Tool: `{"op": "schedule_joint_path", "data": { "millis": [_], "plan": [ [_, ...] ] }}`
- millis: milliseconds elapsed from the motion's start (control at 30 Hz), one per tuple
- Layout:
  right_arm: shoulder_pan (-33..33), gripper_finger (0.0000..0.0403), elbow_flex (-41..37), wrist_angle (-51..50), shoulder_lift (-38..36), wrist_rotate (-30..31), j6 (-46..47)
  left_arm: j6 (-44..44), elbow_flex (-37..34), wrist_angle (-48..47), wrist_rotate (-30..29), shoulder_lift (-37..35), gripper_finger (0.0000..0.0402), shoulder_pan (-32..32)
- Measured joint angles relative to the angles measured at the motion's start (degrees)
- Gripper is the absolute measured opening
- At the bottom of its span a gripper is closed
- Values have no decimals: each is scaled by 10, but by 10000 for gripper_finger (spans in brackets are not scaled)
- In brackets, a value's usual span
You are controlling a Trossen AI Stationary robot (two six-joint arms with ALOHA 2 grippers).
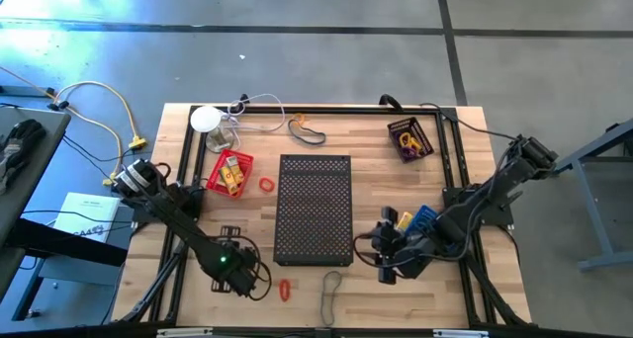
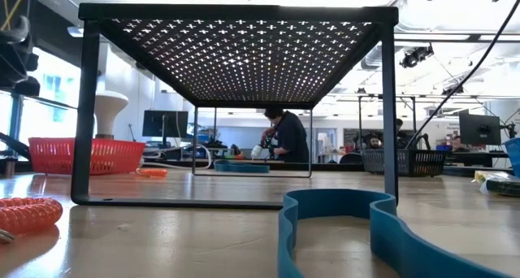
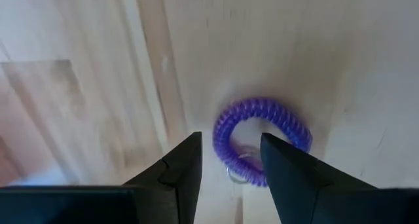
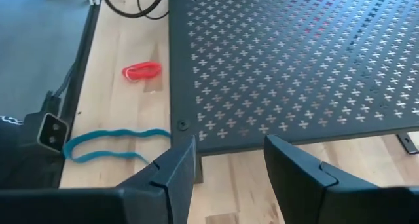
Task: Pick & Place Office Desk Supplies
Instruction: Put the violet spring keychain into the black bin
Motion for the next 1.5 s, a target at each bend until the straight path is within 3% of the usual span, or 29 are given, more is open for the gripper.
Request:
{"op": "schedule_joint_path", "data": {
  "millis": [433,767,900,1033,1200,1367,1500],
  "plan": [
    [-26,170,0,5,0,0,-5,4,-66,68,39,-3,140,23],
    [-26,170,0,6,0,0,-5,-12,-67,66,57,-2,19,43],
    [-26,170,0,8,0,0,-5,-18,-67,69,68,-16,9,56],
    [-26,170,0,9,0,0,-5,-27,-71,79,63,-62,9,77],
    [-24,170,0,30,0,-1,-5,13,-69,133,53,-171,8,100],
    [-25,170,0,55,0,-35,-23,83,-68,263,52,-281,7,102],
    [-24,170,0,99,0,-48,-78,148,-67,399,32,-326,7,99]
  ]
}}
